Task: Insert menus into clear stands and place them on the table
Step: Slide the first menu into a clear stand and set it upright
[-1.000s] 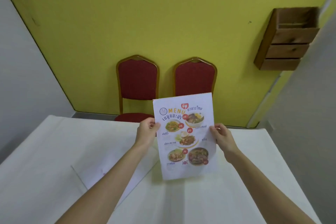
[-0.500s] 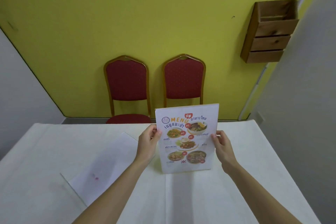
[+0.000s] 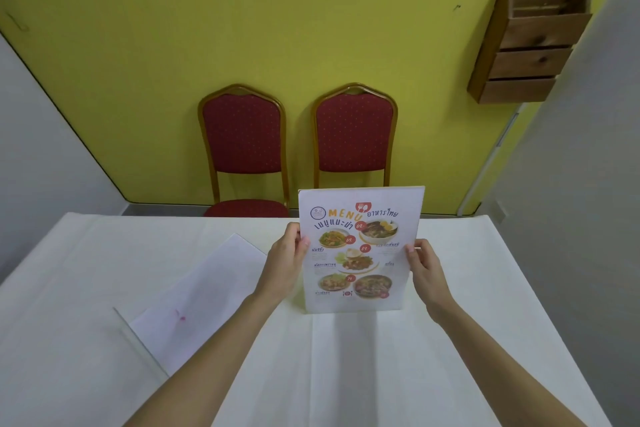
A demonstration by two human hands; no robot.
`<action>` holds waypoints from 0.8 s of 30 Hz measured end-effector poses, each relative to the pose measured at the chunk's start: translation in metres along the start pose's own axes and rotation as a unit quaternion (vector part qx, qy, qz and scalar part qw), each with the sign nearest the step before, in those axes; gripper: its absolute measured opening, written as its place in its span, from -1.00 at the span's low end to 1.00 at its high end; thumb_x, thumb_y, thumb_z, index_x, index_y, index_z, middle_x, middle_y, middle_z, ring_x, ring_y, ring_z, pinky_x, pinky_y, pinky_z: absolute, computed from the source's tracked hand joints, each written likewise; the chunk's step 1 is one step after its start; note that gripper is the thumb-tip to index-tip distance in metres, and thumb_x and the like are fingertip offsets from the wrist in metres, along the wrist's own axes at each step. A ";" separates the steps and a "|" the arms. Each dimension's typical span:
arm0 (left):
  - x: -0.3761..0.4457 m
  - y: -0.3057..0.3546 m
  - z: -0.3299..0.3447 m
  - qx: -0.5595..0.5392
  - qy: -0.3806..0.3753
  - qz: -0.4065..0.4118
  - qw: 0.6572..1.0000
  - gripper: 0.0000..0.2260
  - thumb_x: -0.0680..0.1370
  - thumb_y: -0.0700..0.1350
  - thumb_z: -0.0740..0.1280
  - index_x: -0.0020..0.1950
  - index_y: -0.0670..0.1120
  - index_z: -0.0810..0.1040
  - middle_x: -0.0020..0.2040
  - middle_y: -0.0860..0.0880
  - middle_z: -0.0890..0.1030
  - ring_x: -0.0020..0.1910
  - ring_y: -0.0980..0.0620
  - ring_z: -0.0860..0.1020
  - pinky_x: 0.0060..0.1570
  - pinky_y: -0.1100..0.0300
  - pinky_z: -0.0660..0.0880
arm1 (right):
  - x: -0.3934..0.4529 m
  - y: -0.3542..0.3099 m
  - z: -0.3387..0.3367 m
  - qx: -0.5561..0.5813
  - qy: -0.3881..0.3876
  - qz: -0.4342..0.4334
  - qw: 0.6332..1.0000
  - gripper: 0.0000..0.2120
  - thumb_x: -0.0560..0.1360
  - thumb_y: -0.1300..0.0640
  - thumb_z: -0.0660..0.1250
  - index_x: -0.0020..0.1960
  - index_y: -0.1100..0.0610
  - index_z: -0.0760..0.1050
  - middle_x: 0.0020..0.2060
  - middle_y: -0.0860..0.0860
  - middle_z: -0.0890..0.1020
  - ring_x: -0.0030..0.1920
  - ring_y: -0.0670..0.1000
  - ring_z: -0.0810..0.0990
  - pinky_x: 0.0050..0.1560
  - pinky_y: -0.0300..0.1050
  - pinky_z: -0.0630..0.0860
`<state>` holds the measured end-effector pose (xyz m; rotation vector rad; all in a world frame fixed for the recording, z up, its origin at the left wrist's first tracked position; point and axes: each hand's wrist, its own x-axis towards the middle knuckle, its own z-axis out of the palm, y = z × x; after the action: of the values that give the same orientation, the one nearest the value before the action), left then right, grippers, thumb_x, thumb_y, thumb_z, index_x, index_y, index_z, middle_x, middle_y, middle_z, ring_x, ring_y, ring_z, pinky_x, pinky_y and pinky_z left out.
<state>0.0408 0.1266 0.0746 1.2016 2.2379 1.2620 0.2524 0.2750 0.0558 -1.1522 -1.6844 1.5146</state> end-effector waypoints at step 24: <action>-0.086 -0.132 -0.117 0.415 -0.217 0.075 0.880 -0.74 0.66 -0.05 0.08 0.20 -0.19 0.41 0.16 -0.14 0.53 0.12 -0.12 0.53 -0.03 0.09 0.42 | -0.132 0.045 0.155 -0.501 -0.077 0.032 0.861 -0.58 0.59 -0.09 0.09 0.33 0.13 0.36 0.27 0.04 0.48 0.28 0.06 0.47 0.16 -0.04 0.44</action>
<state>-0.0463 -0.0411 0.0224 1.7360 2.3831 -0.0470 0.1865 0.0852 0.0001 -1.5943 -2.6878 0.6920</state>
